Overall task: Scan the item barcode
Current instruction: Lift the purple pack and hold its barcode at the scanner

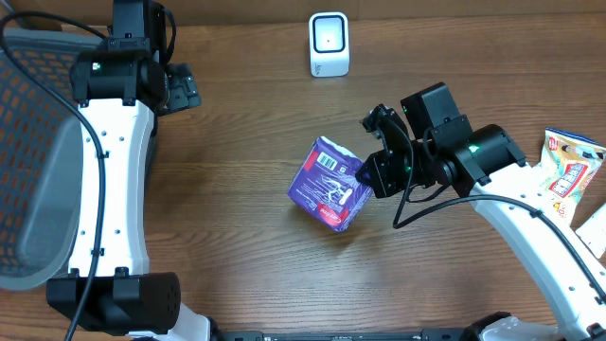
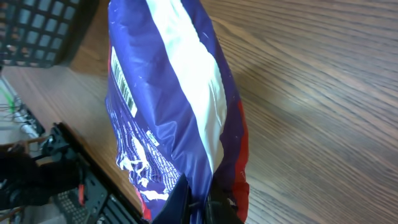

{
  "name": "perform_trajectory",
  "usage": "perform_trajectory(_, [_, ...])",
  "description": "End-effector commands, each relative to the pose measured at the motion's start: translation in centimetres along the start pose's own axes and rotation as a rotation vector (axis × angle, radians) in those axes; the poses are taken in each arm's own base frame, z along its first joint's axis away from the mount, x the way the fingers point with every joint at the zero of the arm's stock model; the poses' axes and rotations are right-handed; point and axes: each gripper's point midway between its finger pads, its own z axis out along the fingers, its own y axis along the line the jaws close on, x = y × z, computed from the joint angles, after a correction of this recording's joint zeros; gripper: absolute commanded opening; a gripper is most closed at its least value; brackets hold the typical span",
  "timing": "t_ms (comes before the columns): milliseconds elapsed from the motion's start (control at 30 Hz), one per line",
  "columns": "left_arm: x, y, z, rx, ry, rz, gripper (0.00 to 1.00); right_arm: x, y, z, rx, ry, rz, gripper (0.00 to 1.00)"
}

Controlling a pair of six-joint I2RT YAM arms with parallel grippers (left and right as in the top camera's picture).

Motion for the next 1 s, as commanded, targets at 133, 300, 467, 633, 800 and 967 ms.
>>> perform_trajectory(133, [-0.5,0.2,-0.3,0.003,-0.015,-0.032,1.0,-1.1,1.2,-1.1,-0.04,-0.039,-0.03,0.04])
perform_trajectory(300, [-0.5,0.2,-0.3,0.003,-0.015,-0.032,1.0,-5.1,-4.9,-1.3,0.308,-0.197,-0.065,0.04])
perform_trajectory(467, [-0.5,0.2,-0.3,0.003,-0.015,-0.032,1.0,-14.8,-11.3,-2.5,0.684,-0.534,-0.132,0.04])
perform_trajectory(633, [-0.5,0.2,-0.3,0.003,-0.015,-0.032,1.0,-20.8,-15.3,-3.6,1.041,-0.687,-0.348,0.04])
perform_trajectory(800, [-0.5,0.2,-0.3,0.003,-0.015,-0.032,1.0,-23.2,-18.7,-3.3,1.407,-0.599,-0.63,0.04])
perform_trajectory(967, [-0.5,0.2,-0.3,0.003,-0.015,-0.032,1.0,-24.8,-19.3,-0.8,1.58,-0.533,-0.921,0.04])
